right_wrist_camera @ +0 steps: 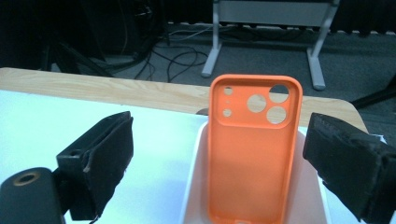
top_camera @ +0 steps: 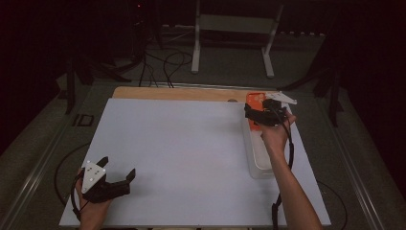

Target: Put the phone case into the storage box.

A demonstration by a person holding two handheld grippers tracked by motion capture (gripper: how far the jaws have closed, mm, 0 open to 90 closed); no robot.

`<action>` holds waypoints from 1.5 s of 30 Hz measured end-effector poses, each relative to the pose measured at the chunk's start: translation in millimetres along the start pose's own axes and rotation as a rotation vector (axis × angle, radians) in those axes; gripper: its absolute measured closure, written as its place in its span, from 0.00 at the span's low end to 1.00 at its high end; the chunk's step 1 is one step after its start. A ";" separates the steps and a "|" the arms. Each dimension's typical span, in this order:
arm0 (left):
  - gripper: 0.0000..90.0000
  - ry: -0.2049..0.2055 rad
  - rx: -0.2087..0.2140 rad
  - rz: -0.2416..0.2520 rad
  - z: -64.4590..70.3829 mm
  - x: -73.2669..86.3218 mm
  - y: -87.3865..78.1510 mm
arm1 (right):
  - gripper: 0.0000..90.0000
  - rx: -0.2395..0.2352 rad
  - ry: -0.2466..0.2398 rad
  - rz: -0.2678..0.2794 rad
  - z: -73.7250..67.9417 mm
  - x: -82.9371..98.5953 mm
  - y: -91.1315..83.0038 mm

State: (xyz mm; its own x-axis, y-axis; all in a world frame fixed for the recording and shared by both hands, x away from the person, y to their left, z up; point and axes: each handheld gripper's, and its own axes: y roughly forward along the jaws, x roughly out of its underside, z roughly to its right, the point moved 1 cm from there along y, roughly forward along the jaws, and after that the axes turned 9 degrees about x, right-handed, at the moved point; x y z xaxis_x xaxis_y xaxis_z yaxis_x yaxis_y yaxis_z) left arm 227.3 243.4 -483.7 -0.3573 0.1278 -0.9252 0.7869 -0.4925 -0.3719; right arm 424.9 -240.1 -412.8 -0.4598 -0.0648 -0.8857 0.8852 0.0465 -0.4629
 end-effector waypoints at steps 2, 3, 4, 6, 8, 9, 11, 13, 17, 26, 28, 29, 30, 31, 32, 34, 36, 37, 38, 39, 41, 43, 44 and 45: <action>0.00 0.001 0.000 -0.002 -0.3 0.1 -0.2 | 0.10 -0.016 -0.005 -0.002 -1.8 2.2 -5.7; 0.00 0.000 0.000 -0.002 -0.4 0.2 -0.3 | 0.10 -0.017 -0.014 -0.002 -2.9 3.4 -8.5; 0.00 -0.001 0.000 -0.002 -0.4 0.2 -0.4 | 0.10 -0.021 -0.017 0.003 -3.7 4.7 -11.7; 0.00 -0.001 0.000 -0.002 -0.3 0.1 -0.5 | 0.10 -0.031 -0.019 0.007 -5.6 7.2 -17.5; 0.00 0.001 0.002 -0.003 -0.1 0.1 -0.6 | 0.10 -0.042 -0.027 0.008 -7.5 9.8 -23.3; 0.00 0.002 0.004 -0.004 -0.2 0.2 -0.4 | 0.10 -0.046 -0.031 0.008 -8.4 11.1 -26.2; 0.00 0.004 0.006 -0.009 -0.1 0.3 0.0 | 0.10 -0.056 -0.042 0.015 -10.8 13.4 -32.9; 0.00 0.002 0.009 -0.009 0.4 0.3 0.3 | 0.10 -0.069 -0.048 0.023 -12.9 15.5 -40.1; 0.00 0.004 0.012 -0.012 0.5 0.3 0.6 | 0.10 -0.094 -0.056 0.036 -17.2 18.5 -54.3; 0.00 0.005 0.020 -0.015 0.4 0.3 0.7 | 0.10 -0.146 -0.071 0.070 -23.0 28.1 -80.4; 0.00 0.005 0.022 -0.013 0.4 0.2 0.4 | 0.10 -0.165 -0.069 0.074 -24.1 31.9 -85.8; 0.00 0.006 0.024 -0.012 0.4 0.1 0.3 | 0.10 -0.173 -0.068 0.077 -25.1 34.3 -88.4; 0.00 0.008 0.024 -0.013 0.4 -0.1 0.1 | 0.10 -0.178 -0.070 0.081 -25.8 37.0 -91.1; 0.00 0.008 0.024 -0.012 0.5 -0.2 -0.1 | 0.10 -0.188 -0.068 0.086 -26.7 39.8 -93.7; 0.00 0.008 0.025 -0.010 0.5 -0.3 -0.3 | 0.10 -0.196 -0.072 0.096 -28.4 46.0 -99.7; 0.00 0.010 0.022 -0.006 0.8 -0.5 -1.1 | 0.10 -0.198 -0.072 0.110 -29.2 49.6 -102.7; 0.00 0.011 0.025 -0.006 0.6 -0.6 -1.4 | 0.10 -0.210 -0.063 0.118 -30.0 57.5 -107.8; 0.00 0.011 0.025 -0.006 0.8 -0.5 -1.2 | 0.10 -0.214 -0.066 0.117 -30.6 61.6 -109.6; 0.00 0.013 0.027 -0.008 1.0 -0.4 -1.0 | 0.10 -0.218 -0.072 0.123 -31.1 65.6 -111.4; 0.00 0.016 0.031 -0.010 1.4 -0.4 -1.0 | 0.10 -0.221 -0.075 0.134 -31.5 69.6 -113.4; 0.00 0.024 0.036 -0.008 2.1 -0.4 -1.1 | 0.10 -0.237 -0.082 0.142 -32.5 77.2 -117.1; 0.00 0.027 0.039 -0.002 2.8 -0.3 -1.5 | 0.10 -0.256 -0.091 0.156 -33.7 86.9 -121.4; 0.00 0.028 0.040 0.000 2.9 -0.3 -1.5 | 0.10 -0.259 -0.099 0.160 -34.1 89.8 -122.4; 0.00 0.028 0.042 0.002 2.9 -0.2 -1.7 | 0.10 -0.262 -0.110 0.165 -34.5 93.4 -123.8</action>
State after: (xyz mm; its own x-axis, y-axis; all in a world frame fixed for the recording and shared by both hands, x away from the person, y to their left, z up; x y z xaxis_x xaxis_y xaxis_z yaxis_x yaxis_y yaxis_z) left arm 224.6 241.6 -482.6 -0.3410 0.1509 -0.9279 0.7654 -0.5285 -0.3672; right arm 269.9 -217.5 -439.5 -0.2888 -0.1412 -0.9469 0.8921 0.3193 -0.3197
